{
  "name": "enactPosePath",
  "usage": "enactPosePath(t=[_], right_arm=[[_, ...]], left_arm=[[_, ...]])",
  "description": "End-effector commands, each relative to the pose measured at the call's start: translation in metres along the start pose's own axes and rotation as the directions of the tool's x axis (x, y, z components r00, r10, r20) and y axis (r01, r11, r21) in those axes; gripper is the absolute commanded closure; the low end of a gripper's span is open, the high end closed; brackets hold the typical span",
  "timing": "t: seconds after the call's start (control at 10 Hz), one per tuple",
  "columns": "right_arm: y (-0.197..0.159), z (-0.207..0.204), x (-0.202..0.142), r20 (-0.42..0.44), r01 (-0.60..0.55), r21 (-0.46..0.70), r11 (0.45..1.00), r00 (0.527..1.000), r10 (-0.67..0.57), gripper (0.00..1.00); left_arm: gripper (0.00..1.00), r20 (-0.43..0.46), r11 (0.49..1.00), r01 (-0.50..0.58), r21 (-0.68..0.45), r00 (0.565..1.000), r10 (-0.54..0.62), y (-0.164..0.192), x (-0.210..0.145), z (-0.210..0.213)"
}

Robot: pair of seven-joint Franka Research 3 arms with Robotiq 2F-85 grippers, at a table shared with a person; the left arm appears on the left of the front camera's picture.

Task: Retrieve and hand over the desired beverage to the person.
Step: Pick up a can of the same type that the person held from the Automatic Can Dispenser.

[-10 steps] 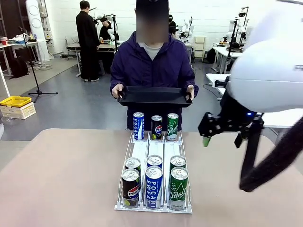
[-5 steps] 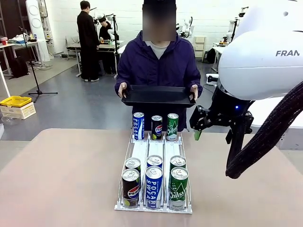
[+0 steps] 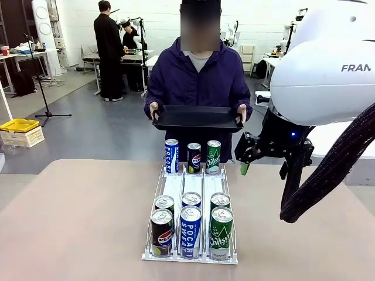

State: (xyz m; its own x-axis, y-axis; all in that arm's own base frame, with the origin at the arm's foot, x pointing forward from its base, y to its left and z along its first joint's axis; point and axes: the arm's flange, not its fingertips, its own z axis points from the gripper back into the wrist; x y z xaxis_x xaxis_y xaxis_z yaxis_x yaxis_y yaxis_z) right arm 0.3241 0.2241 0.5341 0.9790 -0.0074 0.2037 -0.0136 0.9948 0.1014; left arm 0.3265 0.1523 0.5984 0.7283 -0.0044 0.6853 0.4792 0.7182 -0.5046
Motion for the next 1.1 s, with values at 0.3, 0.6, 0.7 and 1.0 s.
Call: enactPosePath(t=[0.3, 0.6, 0.7, 1.0], right_arm=[[0.036, -0.018, -0.005, -0.049, -0.011, 0.012, 1.0, 0.999, 0.012, 0.0], [0.059, -0.044, -0.013, -0.081, 0.017, 0.016, 1.0, 0.997, -0.015, 0.0], [0.065, -0.055, -0.016, -0.086, 0.02, 0.004, 1.0, 0.996, -0.02, 0.0], [0.075, -0.084, -0.012, -0.104, 0.032, -0.027, 0.999, 0.994, -0.034, 0.0]], left_arm=[[0.0, 0.012, 1.0, 0.019, -0.009, 1.0, -0.019, 0.002, 0.001, 0.0], [0.0, 0.012, 1.0, 0.019, -0.009, 1.0, -0.019, 0.002, 0.001, 0.0], [0.0, 0.012, 1.0, 0.019, -0.009, 1.0, -0.019, 0.002, 0.001, 0.0], [0.0, 0.012, 1.0, 0.019, -0.009, 1.0, -0.019, 0.002, 0.001, 0.0]])
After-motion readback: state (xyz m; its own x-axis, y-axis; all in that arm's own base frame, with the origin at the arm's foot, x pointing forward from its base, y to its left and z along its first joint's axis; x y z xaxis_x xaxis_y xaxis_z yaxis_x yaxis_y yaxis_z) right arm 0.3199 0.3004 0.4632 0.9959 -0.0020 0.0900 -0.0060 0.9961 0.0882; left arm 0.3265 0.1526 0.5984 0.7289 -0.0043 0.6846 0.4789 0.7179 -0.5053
